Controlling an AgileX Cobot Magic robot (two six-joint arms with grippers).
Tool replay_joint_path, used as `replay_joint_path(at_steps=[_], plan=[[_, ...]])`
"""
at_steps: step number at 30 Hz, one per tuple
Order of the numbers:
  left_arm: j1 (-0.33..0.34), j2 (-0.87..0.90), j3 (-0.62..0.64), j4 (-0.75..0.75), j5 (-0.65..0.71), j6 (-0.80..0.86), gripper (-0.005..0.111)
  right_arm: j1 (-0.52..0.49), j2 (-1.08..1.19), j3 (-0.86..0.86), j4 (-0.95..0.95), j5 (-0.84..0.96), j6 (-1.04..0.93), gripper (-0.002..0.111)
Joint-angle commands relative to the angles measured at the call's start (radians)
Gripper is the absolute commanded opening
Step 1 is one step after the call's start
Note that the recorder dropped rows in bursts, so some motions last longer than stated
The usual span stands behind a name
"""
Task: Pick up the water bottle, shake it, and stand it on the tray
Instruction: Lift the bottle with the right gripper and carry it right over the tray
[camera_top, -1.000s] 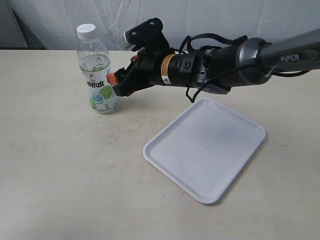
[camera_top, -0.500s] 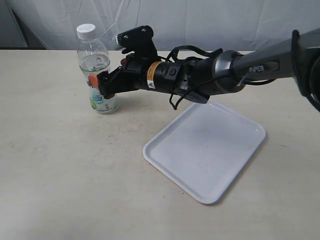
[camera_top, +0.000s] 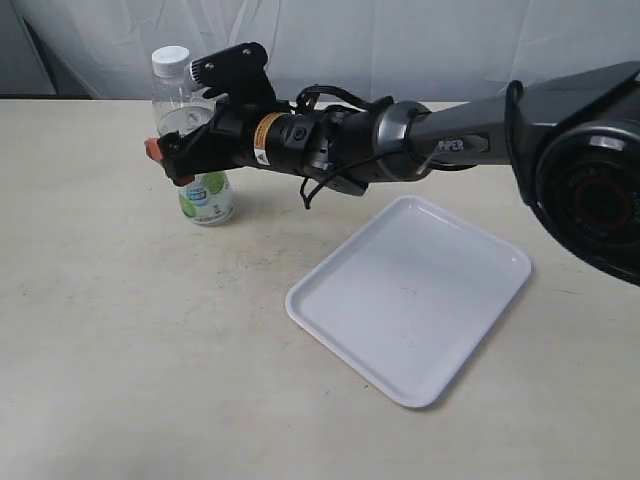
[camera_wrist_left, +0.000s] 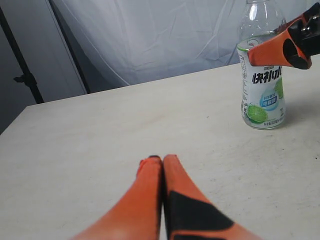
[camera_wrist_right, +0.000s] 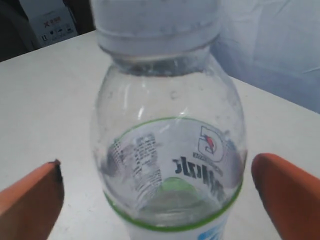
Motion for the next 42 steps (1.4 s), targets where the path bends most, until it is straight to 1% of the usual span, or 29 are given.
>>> replay_joint_path(at_steps=[1,9,11,13,14,15,17,18,20,21,23,26,29,32,35,39,42], plan=[[0.000,-0.005,0.004,-0.002,-0.013,-0.002,0.000,0.000,0.017,-0.025,0.064,0.023,-0.007,0.101],[0.000,-0.005,0.004,-0.002,-0.013,0.000,0.000,-0.002,0.092,-0.124,0.093,0.029,-0.009,0.100],[0.000,-0.005,0.004,-0.002,-0.013,0.000,0.000,-0.002,0.105,-0.148,0.131,0.048,-0.009,0.100],[0.000,-0.005,0.004,-0.002,-0.013,0.000,0.000,-0.002,0.107,-0.159,0.166,0.075,-0.009,0.097],[0.000,-0.005,0.004,-0.002,-0.013,0.000,0.000,-0.002,0.107,-0.159,0.194,0.089,-0.009,0.093],[0.000,-0.005,0.004,-0.002,-0.013,0.000,0.000,-0.002,0.107,-0.159,0.222,0.091,-0.009,0.087],[0.000,-0.005,0.004,-0.002,-0.013,-0.002,0.000,-0.002,0.107,-0.159,0.271,0.118,-0.004,0.065],[0.000,-0.005,0.004,-0.002,-0.013,-0.002,0.000,-0.002,0.107,-0.159,0.288,0.132,0.003,0.050],[0.000,-0.005,0.004,-0.002,-0.013,-0.002,0.000,0.001,0.107,-0.159,0.303,0.153,0.006,0.015],[0.000,-0.005,0.004,-0.002,-0.013,-0.002,0.000,0.003,0.107,-0.159,0.303,0.175,0.011,0.000],[0.000,-0.005,0.004,-0.002,-0.013,-0.002,0.000,0.005,0.107,-0.159,0.297,0.203,0.020,0.003],[0.000,-0.005,0.004,-0.002,-0.013,-0.002,0.000,0.007,0.093,-0.159,0.291,0.265,0.020,-0.001],[0.000,-0.005,0.004,-0.002,-0.013,-0.002,0.000,0.009,0.044,-0.159,0.291,0.417,0.017,-0.001],[0.000,-0.005,0.004,-0.002,-0.013,-0.002,0.000,0.009,-0.036,-0.159,0.256,0.593,-0.028,-0.001],[0.000,-0.005,0.004,-0.002,-0.013,-0.002,0.000,0.009,-0.116,-0.159,0.247,0.694,-0.098,-0.001],[0.000,-0.005,0.004,-0.002,-0.013,-0.002,0.000,0.013,-0.217,-0.146,0.241,0.770,-0.109,-0.001],[0.000,-0.005,0.004,-0.002,-0.013,-0.002,0.000,0.018,-0.292,-0.092,0.196,0.824,-0.109,-0.001]])
